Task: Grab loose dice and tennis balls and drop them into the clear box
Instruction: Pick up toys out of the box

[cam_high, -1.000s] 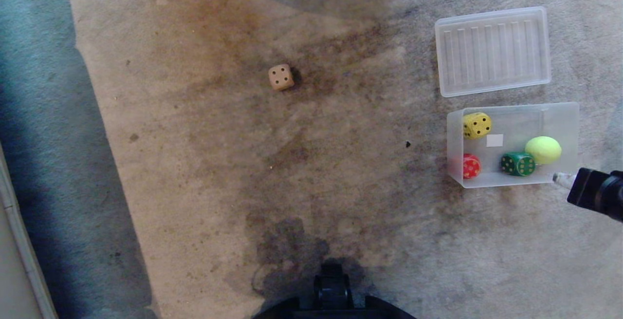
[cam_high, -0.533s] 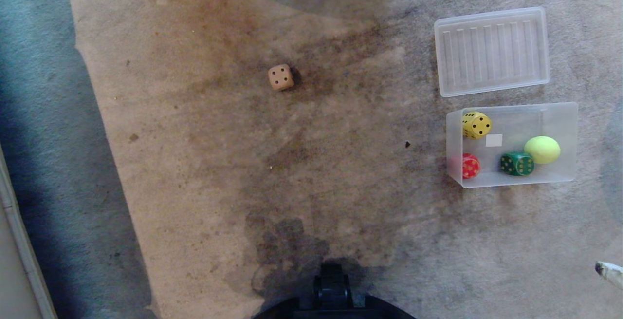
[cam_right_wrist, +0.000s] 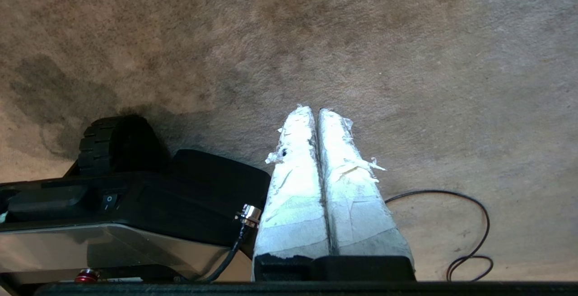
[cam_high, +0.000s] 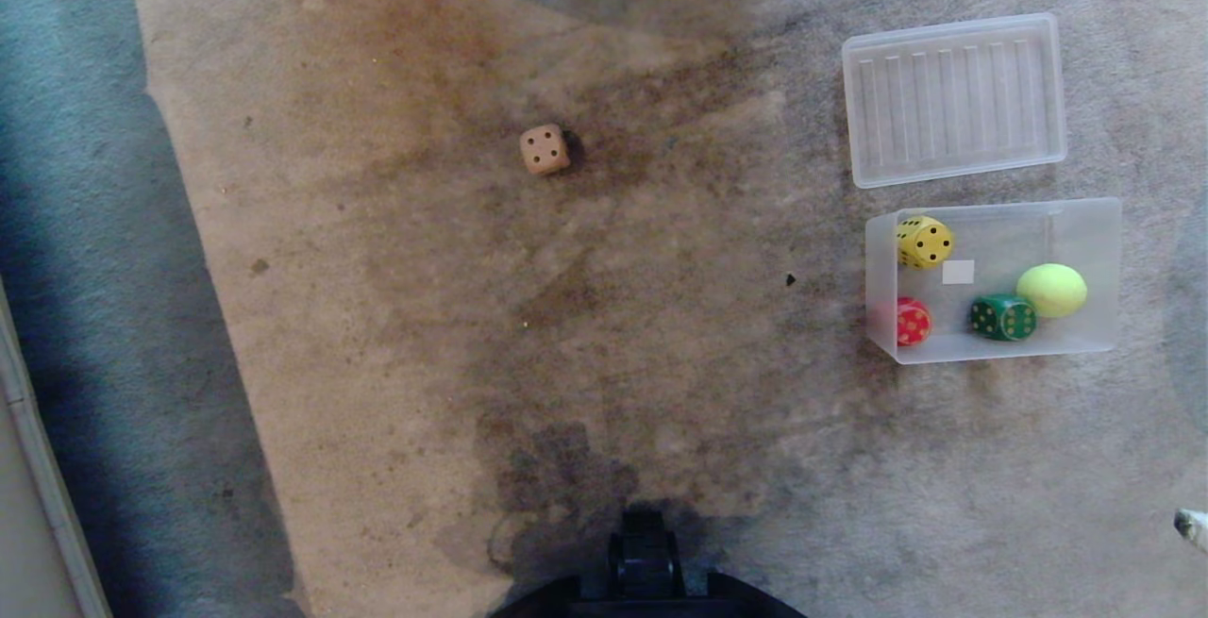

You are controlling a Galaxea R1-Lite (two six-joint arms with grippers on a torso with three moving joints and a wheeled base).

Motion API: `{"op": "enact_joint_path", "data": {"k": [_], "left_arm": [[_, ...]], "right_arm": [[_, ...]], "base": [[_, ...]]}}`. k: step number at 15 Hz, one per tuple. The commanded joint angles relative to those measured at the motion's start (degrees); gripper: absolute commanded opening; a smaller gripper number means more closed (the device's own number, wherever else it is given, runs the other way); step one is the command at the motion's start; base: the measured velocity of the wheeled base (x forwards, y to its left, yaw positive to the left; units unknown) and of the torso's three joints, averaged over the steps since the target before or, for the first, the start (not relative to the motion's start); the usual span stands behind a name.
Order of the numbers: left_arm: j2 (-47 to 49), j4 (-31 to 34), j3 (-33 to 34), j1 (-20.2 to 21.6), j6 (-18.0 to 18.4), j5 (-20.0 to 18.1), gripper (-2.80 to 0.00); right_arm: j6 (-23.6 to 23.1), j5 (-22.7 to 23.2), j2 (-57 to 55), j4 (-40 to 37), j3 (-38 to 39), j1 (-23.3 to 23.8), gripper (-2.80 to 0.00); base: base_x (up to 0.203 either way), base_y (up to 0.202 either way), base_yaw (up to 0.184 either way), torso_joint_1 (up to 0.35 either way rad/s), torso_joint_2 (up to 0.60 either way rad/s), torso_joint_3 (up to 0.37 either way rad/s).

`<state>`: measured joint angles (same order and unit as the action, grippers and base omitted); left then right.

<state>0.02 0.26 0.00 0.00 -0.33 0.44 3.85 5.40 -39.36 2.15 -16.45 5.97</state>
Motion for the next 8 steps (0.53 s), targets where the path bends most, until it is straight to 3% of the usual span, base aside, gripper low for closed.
{"op": "enact_joint_path", "data": {"k": [1,8], "left_arm": [[0.0,0.0,0.0,0.0,0.0,0.0,-2.8],[0.0,0.0,0.0,0.0,0.0,0.0,-2.8]], "right_arm": [[0.0,0.0,0.1,0.1,0.0,0.0,-2.8],[-0.1,0.0,0.1,-0.1,0.1,-0.1,-2.8]], "base": [[0.0,0.0,0.0,0.0,0.0,0.0],[0.0,0.0,0.0,0.0,0.0,0.0]]}}
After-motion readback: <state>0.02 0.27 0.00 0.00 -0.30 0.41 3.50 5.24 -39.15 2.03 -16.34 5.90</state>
